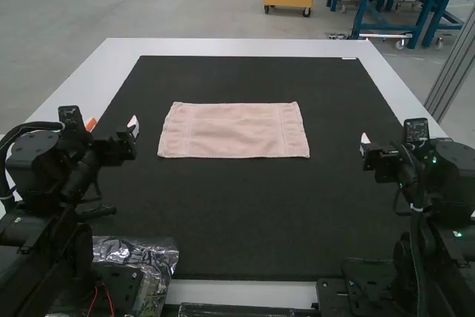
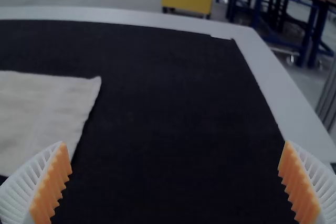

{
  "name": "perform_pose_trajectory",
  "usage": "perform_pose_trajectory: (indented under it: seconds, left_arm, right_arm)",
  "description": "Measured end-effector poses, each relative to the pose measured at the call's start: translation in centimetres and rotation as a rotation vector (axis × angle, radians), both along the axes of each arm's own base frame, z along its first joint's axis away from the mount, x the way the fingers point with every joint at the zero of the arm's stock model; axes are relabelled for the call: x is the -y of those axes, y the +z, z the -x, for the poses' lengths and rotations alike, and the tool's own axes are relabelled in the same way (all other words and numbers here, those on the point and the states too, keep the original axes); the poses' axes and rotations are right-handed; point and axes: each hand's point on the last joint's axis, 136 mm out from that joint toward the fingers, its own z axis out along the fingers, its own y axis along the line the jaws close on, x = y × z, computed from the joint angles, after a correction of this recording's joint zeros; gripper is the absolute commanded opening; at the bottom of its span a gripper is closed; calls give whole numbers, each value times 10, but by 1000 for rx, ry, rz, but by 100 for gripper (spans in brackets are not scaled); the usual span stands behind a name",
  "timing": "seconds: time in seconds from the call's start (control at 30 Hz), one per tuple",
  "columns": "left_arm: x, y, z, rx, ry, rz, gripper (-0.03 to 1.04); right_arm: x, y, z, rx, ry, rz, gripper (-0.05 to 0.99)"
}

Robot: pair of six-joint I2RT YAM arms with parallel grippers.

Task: Fold the towel.

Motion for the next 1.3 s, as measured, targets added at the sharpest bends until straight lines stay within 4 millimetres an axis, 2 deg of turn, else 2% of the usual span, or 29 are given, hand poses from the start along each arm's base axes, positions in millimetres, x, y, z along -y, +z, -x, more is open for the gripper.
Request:
perform_pose_trajectory:
  seconds: [0.1,0.23,0.33,0.5,0.67,0.8,0.87,0.97,1.03,1.1,1.17,1.23,1.3]
  left_arm:
    - [-5,20,1,83,32,-82,97]
    - [-8,46,5,187,75,-255,97]
    - [-16,61,9,238,138,-323,97]
    - [-30,74,15,275,240,-356,97]
    - [-33,83,19,311,266,-371,97]
    - [-32,89,20,300,259,-385,96]
    - [-28,110,26,326,241,-390,96]
    - [-24,162,42,410,235,-387,96]
    - [-23,190,42,419,231,-387,96]
    - [-23,209,30,388,224,-385,96]
    - [-25,215,7,318,224,-379,96]
    - [-28,207,-22,215,219,-361,96]
    - [-29,186,-53,88,203,-332,96]
  right_arm:
    - [0,13,-1,53,1,0,91]
    - [10,45,0,185,-57,0,91]
    - [18,66,3,272,-105,-4,91]
    - [23,83,7,339,-137,24,91]
    - [23,101,13,412,-156,187,91]
    - [21,114,16,420,-155,224,91]
    - [21,134,23,440,-153,213,91]
    - [20,183,38,520,-149,169,91]
    - [19,210,40,523,-139,130,91]
    - [19,228,32,491,-126,83,91]
    - [19,239,17,442,-116,36,91]
    - [18,246,-3,380,-105,-10,91]
    - [16,245,-26,295,-87,-60,91]
